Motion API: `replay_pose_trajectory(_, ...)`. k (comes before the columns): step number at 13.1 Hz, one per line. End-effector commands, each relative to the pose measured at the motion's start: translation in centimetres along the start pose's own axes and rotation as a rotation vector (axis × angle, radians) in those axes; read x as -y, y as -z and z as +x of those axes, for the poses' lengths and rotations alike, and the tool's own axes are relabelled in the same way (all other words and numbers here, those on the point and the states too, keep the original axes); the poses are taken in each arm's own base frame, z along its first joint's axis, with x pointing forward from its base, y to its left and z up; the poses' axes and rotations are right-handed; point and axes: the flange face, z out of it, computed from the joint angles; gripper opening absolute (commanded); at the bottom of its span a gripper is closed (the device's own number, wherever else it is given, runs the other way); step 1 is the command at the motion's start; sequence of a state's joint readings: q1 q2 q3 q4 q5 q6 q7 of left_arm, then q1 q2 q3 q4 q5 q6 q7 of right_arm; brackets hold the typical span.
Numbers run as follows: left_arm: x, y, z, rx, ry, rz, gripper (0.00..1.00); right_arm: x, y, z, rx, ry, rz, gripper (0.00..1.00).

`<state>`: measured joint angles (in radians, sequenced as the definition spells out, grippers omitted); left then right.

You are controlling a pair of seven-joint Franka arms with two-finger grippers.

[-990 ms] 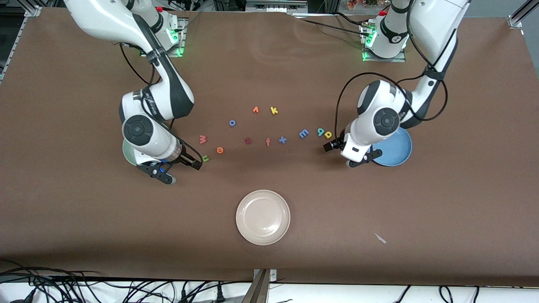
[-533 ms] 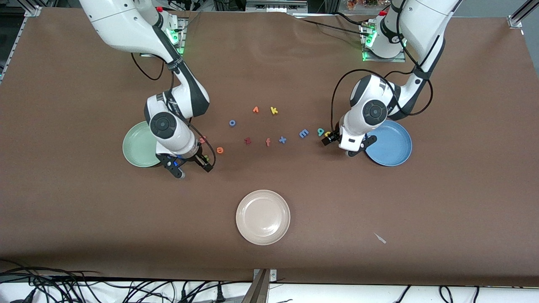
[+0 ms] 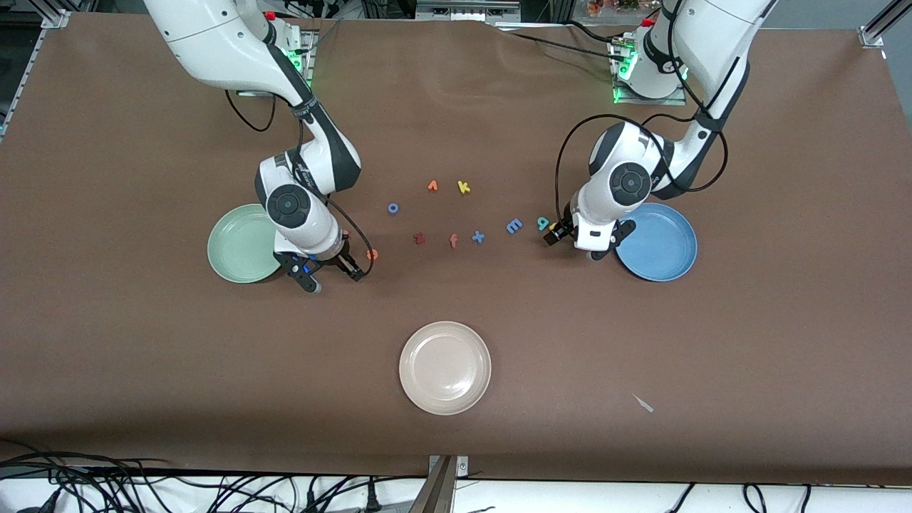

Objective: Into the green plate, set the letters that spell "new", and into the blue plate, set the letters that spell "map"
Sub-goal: 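Grasp the green and yellow letters with the right and left grippers, then release the green letter onto the green plate and the yellow onto the blue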

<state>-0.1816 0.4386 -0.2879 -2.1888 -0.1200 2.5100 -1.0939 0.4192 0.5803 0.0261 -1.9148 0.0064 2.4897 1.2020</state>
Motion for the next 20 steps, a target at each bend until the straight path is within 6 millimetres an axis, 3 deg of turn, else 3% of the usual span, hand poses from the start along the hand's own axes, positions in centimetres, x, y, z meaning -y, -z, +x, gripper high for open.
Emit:
replay_pose_trajectory(1,0.6,0.3,-1.2,-0.005,0.019,-0.018,0.91,-0.2,-0.8,-0.2,-0.014,-0.009,0.018,0.64)
replay_pose_trajectory(3,0.7,0.1,-1.1,-0.003,0.021,-0.017,0.91,-0.1,-1.2,-0.2,-0.018,-0.01,0.025,0.58)
replay_pose_trajectory(5,0.6,-0.2,-1.1,-0.009,0.021,-0.03,0.9,-0.1,-1.2,-0.2,-0.018,-0.008,0.025,0.36)
replay_pose_trajectory(7,0.7,-0.3,-1.1,-0.01,0.026,-0.031,0.85,-0.2,-1.2,-0.2,-0.017,-0.006,0.022,0.22)
replay_pose_trajectory(10,0.6,-0.3,-0.8,-0.015,0.083,-0.05,0.84,-0.1,-0.1,0.4,-0.02,0.003,0.018,0.17)
replay_pose_trajectory(12,0.6,-0.6,-1.0,-0.012,0.085,-0.045,0.83,-0.9,2.8,1.7,-0.018,0.058,-0.025,0.17)
replay_pose_trajectory(15,0.6,-2.0,-1.5,-0.002,0.075,-0.023,0.81,-4.8,7.6,5.6,0.013,0.226,-0.119,0.18)
replay_pose_trajectory(16,0.6,-1.9,-1.5,-0.002,0.075,-0.025,0.8,-7.1,8.4,6.7,0.021,0.262,-0.128,0.18)
replay_pose_trajectory(18,0.5,-2.0,-1.8,-0.001,0.072,-0.022,0.77,-11.7,8.1,8.5,0.039,0.336,-0.145,0.19)
replay_pose_trajectory(20,0.3,-2.1,-2.3,-0.001,0.074,-0.02,0.71,-15.6,5.8,11.4,0.028,0.375,-0.145,0.2)
